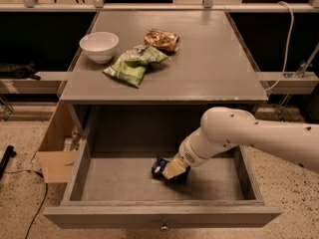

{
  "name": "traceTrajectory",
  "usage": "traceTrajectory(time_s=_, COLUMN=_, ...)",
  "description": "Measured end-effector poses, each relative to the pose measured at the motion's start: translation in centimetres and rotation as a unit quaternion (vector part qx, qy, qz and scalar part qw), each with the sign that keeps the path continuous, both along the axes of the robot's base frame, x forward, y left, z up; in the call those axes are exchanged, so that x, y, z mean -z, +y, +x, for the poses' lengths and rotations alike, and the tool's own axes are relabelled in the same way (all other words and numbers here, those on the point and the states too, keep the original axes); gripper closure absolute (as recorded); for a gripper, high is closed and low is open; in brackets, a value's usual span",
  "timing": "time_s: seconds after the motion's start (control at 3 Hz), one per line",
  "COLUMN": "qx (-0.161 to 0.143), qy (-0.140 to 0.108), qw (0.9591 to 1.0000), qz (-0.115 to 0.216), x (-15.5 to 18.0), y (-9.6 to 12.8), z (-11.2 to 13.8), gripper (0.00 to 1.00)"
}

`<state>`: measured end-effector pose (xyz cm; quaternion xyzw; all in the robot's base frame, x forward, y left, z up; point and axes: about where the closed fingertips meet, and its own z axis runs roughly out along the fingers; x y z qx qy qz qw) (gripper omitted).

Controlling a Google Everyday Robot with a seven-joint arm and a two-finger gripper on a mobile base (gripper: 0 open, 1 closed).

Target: Place rxbar blueberry into top drawer

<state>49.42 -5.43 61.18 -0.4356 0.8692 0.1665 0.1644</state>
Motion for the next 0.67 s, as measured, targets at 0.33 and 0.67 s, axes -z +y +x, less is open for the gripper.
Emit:
traceTrajectory(time_s=0.33, qx=0.0, qy=0.0, qw=1.0, qz=0.0, x=0.0, y=0.0, z=0.0, gripper=0.8)
traceTrajectory(time_s=0.67, qx=0.0, qy=0.0, qw=1.0, qz=0.0, x=0.0, y=0.0, z=0.0, gripper=0.59)
